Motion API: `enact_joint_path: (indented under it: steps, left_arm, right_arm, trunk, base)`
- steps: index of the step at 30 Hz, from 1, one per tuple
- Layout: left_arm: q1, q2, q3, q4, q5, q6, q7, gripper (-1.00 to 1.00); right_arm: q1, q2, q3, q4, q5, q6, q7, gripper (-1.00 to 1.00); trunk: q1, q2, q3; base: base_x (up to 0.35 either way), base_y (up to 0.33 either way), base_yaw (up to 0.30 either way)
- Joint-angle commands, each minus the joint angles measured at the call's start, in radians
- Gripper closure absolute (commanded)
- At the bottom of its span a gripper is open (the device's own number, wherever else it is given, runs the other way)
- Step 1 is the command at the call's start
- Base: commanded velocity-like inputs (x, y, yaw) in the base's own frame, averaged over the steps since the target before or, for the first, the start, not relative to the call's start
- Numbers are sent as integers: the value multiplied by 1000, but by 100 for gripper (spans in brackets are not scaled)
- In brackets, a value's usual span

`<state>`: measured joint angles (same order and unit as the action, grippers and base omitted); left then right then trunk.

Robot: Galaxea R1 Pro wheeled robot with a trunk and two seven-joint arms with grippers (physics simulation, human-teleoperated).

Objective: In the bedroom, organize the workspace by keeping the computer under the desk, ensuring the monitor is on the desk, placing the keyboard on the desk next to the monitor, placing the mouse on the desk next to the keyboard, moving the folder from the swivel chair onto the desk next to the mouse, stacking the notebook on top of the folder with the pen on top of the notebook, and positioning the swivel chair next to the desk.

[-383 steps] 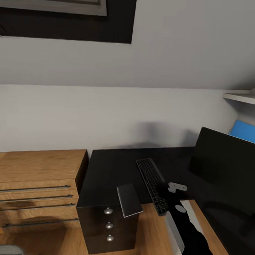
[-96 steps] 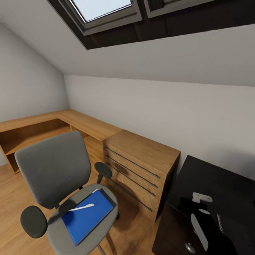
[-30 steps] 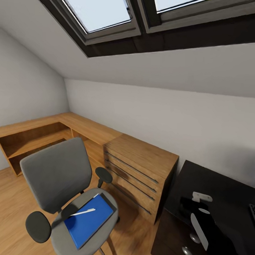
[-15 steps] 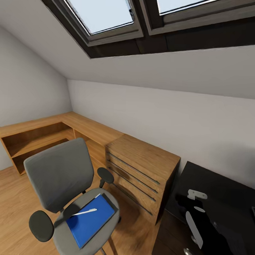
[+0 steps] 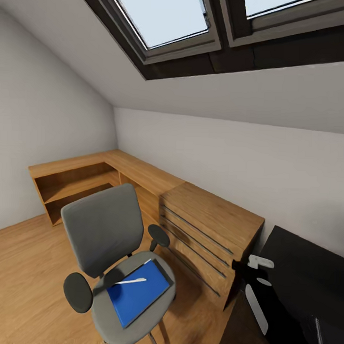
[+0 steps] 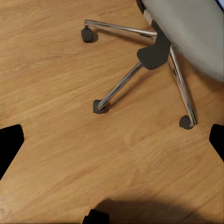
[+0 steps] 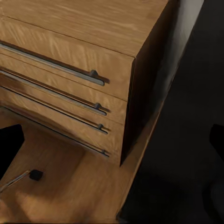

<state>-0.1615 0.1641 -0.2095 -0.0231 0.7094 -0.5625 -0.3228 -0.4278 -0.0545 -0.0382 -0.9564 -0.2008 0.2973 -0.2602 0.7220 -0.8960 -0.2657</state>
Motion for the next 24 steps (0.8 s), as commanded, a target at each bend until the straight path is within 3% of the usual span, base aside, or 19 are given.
enact_joint_path:
  steps: [1,24]
  left_arm:
    - [-1,0,-6,2,11,-2,-6,-100]
    - [-1,-1,-7,2,10,-2,-6,-100]
  right_arm:
    - [0,0,1,-2,-10,4,-6,-100]
    - [0,6,7,2,-8,3,-5,-100]
  trunk:
    - [0,-1,-1]
    - [0,-1,-1]
  base:
    - [0,0,269]
    - [0,0,207]
